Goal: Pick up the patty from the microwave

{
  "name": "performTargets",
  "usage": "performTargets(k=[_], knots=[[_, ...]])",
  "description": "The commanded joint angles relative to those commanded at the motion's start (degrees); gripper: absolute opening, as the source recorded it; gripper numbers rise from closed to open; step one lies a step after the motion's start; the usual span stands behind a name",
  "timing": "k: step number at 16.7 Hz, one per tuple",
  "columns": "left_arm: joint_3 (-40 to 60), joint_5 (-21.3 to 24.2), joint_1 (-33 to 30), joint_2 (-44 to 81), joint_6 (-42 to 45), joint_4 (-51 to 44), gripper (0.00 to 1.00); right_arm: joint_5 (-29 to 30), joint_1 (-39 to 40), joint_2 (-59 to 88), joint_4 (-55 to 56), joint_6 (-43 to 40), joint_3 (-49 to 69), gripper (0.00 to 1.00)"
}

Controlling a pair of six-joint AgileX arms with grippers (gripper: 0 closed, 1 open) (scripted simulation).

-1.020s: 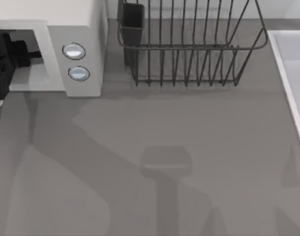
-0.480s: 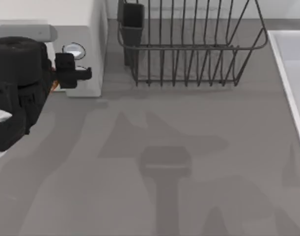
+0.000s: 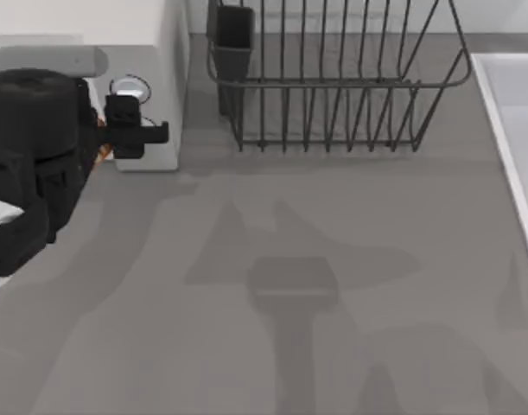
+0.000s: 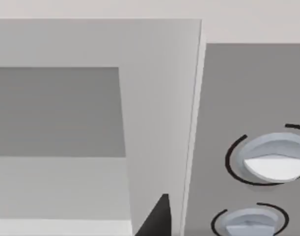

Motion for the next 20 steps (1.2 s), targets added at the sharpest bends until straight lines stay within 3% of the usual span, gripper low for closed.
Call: performTargets(k=[4,12,19,20], knots=[[-1.9,-0.1,-0.5,8.1,-0.1,8.9,0.0,0.0,0.0,0.0,0.0,0.0,0.0,1.0],[-9.0,0.4,-1.0,28.6,-0.1,39.4,0.0,0.0,0.0,0.0,0.0,0.0,0.0,1.0],[-10.4,0.6,-1.0,31.5,0.0,42.9,0.0,0.0,0.0,0.0,0.0,0.0,0.0,1.0],[-10.4,0.6,-1.0,31.5,0.0,42.9,0.08,0.0,0.0,0.0,0.0,0.0,0.0,1.0]])
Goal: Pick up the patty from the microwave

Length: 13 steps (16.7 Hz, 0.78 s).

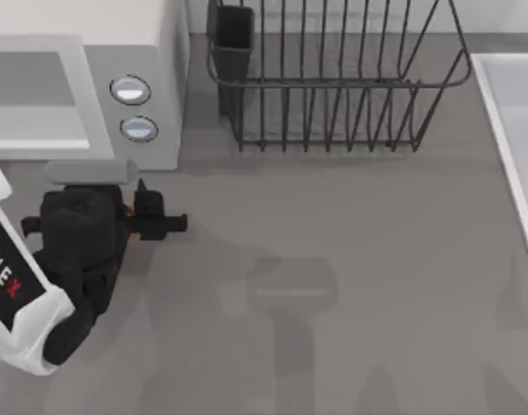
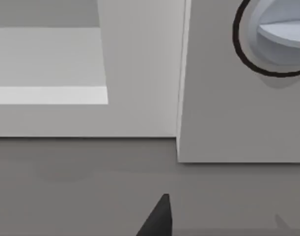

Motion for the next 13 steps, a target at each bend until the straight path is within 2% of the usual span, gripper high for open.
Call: performTargets(k=[12,13], knots=[[0.0,0.0,0.0,0.0,0.0,0.0,0.98,0.0,0.0,0.0,0.0,0.0,0.0,1.0],[0.0,0.0,0.0,0.0,0.0,0.0,1.0,0.0,0.0,0.0,0.0,0.0,0.0,1.0]])
